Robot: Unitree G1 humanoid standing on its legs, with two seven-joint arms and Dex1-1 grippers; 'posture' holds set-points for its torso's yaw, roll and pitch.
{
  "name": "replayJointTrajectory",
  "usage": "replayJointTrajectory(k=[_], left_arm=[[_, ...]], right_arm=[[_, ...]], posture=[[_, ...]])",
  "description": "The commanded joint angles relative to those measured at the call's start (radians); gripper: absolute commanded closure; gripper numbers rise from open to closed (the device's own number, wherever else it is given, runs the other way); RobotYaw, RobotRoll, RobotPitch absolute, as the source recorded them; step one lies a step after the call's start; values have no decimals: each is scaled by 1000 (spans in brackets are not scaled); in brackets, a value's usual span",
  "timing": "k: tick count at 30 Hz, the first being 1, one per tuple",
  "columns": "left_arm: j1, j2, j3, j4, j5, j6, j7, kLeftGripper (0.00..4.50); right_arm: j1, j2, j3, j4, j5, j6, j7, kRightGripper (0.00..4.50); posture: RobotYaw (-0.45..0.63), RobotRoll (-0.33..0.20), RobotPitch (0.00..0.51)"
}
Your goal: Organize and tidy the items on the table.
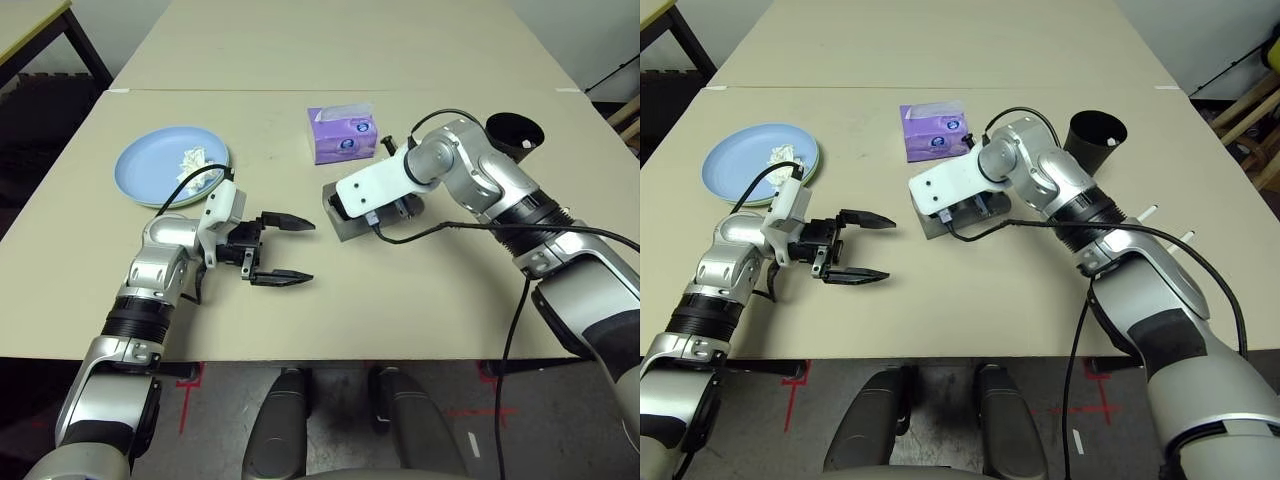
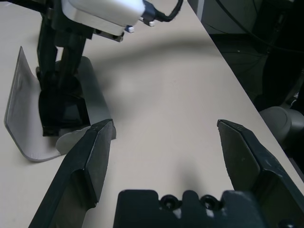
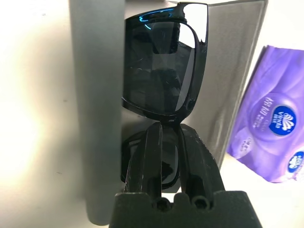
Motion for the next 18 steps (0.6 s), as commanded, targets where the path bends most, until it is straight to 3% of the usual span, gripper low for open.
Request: replayJointTrajectory(k=[1,18], left_arm=[[8,3,-2,-1,6,2,-2,0],[16,11,-1,-10,6,0,-2,0]], right_arm=[[38,-9,10,-49,-3,23,20,4177],[10,-6,16,-5,-1,9,40,4177]], posture=[[135,0,179],[147,0,176]])
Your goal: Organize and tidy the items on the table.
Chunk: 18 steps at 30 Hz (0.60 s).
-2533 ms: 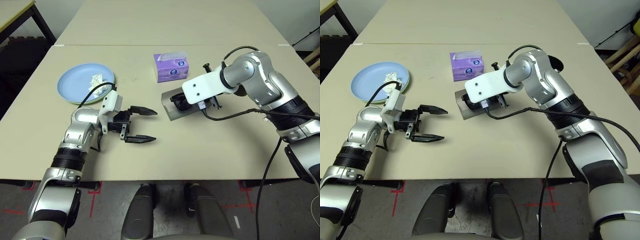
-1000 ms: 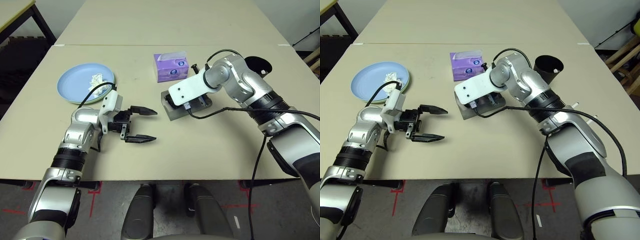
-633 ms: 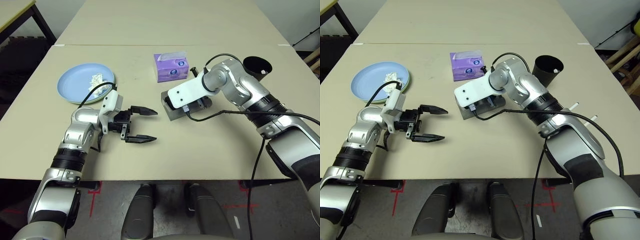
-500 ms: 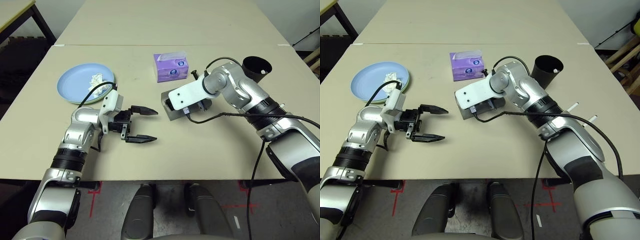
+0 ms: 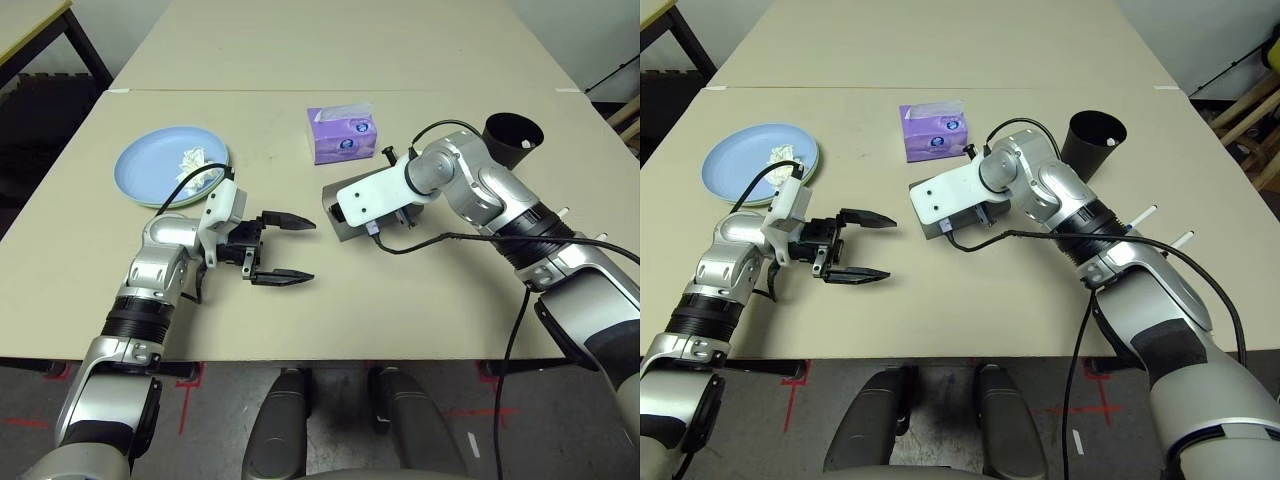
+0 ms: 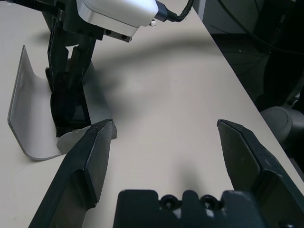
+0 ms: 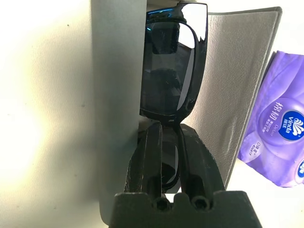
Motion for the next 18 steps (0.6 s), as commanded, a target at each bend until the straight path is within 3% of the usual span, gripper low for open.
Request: replayJointTrajectory(k=[1,18], left_arm=[[16,9,-1,-10,6,-1,-5,0],[14,10,0,-7,8,-2,-2,0]], right_arm=[[-3,-3,16,27,-2,-12,11,4177],[-9,-13,13,38,1,-26,39,4177]], posture=[[147,0,175],[146,0,174]])
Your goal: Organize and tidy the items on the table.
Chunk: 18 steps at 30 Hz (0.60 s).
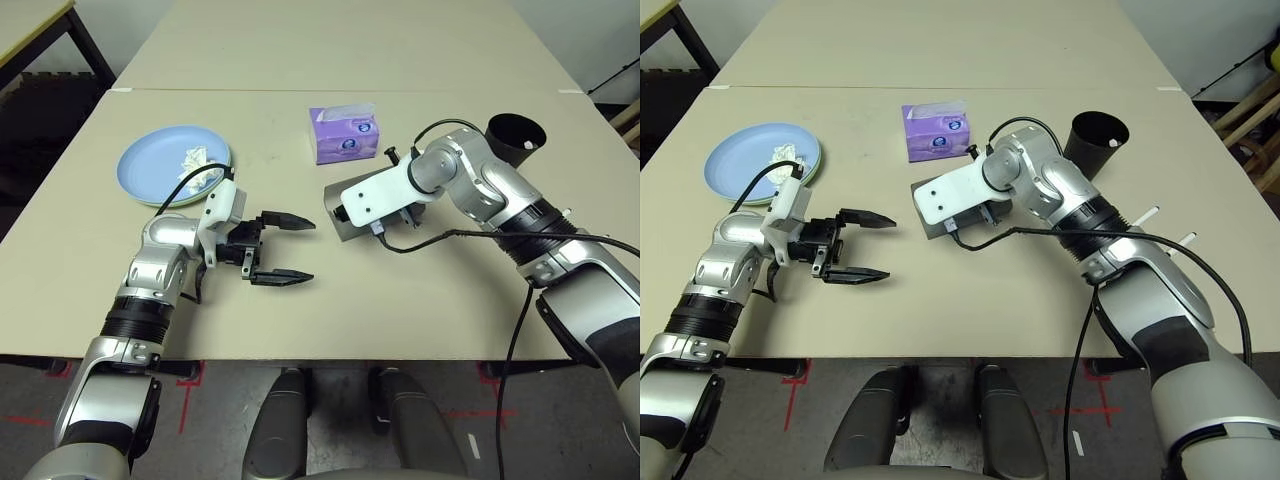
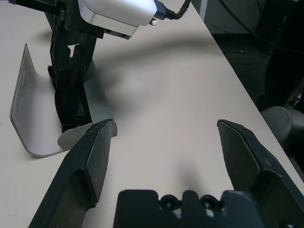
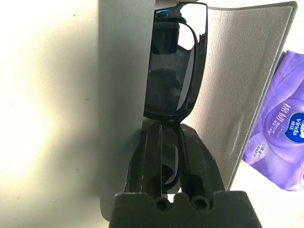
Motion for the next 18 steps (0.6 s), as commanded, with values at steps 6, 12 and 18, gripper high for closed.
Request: replayJointTrajectory(k=[6,12,18], left_arm=[[11,9,1,-4,9,-3,1,0],[6,9,1,3,10,-5,0,0],[-1,7,1,11,12,-8,-1,0]], right_arm=[[-6,-3,11,14,4,-4,21,3827],[-15,-6,7,12,10,-3,32,1697],[-11,-20,-3,-31,27,18,63,26]], posture=[[146,0,173],[141,0,171],[133,0,167]])
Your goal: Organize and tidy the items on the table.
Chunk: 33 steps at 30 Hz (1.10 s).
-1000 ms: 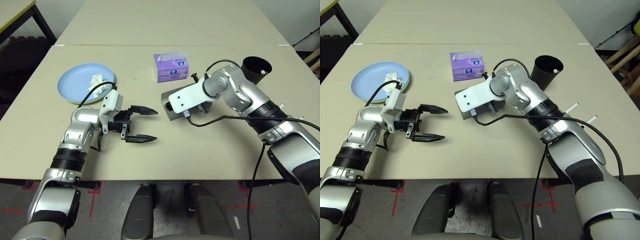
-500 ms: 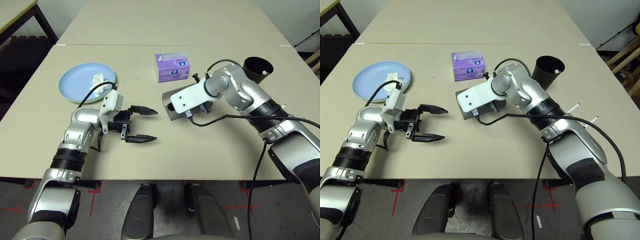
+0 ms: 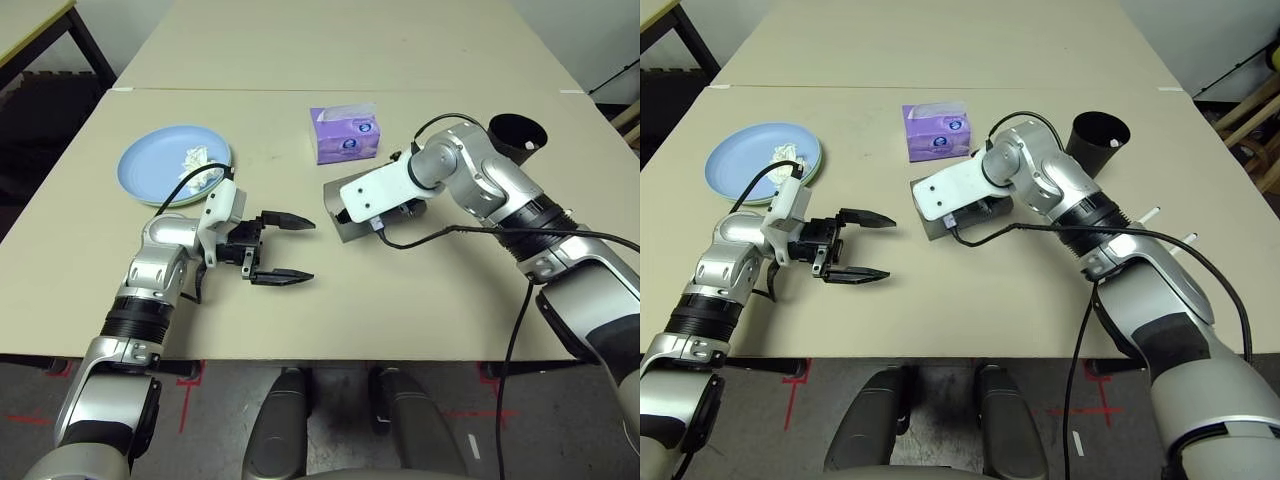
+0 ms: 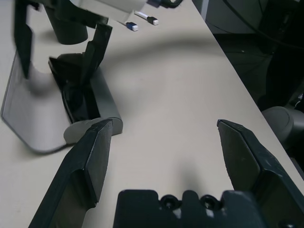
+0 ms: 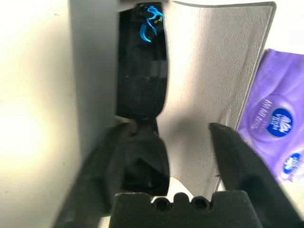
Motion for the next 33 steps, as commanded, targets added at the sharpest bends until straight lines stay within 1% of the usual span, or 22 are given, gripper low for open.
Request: replayJointTrajectory(k=[1,6,11,24,33], left_arm=[[-2,6,0,12,12,-8,-3,0],[-11,4,-1,24,14,-11,-5,0],[-20,1,-3,34,15,-16,-8,0],[-13,5,-4,30,16,-16,-8,0],[-7,5,-4,25,14,-14,-7,0]], right_arm=[[28,-18,3,-35,23,18,53,26],[31,-28,-13,-86,49,61,86,26],[30,-30,-13,-86,60,88,92,26],[-40,10,-33,76,107,96,58,26],[-86,21,-73,132,183,120,75,26]], posture=[[132,0,167],[123,0,164],[121,0,164],[125,0,170],[126,0,170]])
